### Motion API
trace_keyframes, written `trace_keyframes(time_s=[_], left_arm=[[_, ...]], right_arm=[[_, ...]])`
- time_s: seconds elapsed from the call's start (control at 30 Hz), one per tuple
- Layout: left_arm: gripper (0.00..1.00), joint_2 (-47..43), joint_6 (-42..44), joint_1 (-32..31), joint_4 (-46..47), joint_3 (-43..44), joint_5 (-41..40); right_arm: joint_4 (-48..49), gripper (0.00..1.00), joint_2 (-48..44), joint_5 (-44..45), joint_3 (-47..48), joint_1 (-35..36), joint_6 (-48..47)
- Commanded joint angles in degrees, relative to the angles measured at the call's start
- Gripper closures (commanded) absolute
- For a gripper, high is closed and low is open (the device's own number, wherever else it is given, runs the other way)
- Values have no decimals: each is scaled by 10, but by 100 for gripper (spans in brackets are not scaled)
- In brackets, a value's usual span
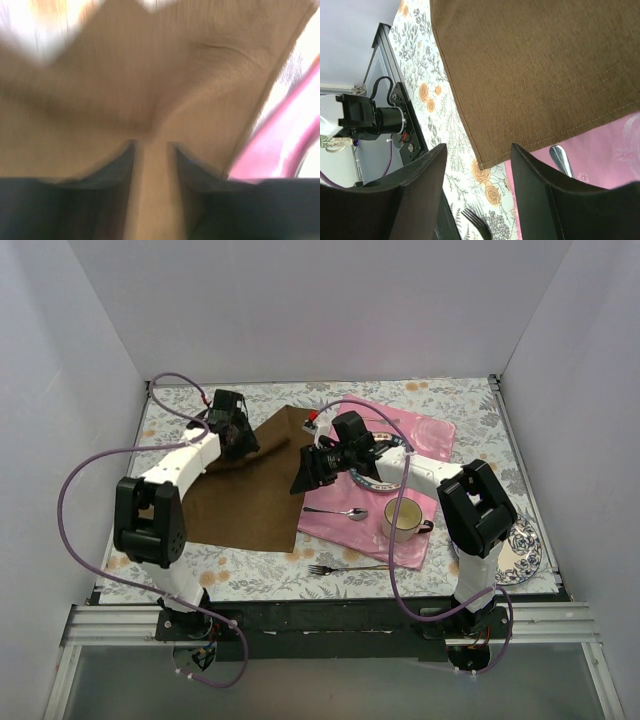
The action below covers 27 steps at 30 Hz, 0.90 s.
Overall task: Fold the napkin, place the utensils inside, and roll it up
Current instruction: Flatten the napkin out
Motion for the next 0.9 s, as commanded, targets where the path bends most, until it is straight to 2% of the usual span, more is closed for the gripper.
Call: trace_keyframes(time_s=[0.0,0.03,0.1,0.2,0.23,0.3,0.37,0.5,0.63,0.8,0.87], left_arm=[[47,-117,-44,-12,12,-99,3],[39,-149,-35,-12,9,-103,-6],[30,-167,-12,-11,5,-89,-11],[27,-119,24,-5,-21,-18,10],[27,-91,34,1,-30,8,41],[30,-4,55,5,-54,80,65],[31,83,66,6,-79,128,31],[38,169,54,12,-89,223,-49],[46,192,42,12,-31,232,-97],[47,225,27,13,-41,254,-140],[49,234,17,20,-45,258,-134]], right_arm=[[31,39,-24,-12,-23,-8,1],[33,39,-28,-11,-28,-12,0],[38,39,-34,-6,-41,-15,-1],[37,39,-27,-9,-39,-21,-2],[37,39,-24,-11,-37,-24,-1],[37,39,-20,-17,-33,-26,2],[37,39,-22,-21,-30,-27,3],[33,39,-40,-15,-39,-27,-3],[29,39,-47,-11,-53,-29,-8],[32,39,-55,-10,-70,-31,-7],[35,39,-57,-8,-72,-31,-7]])
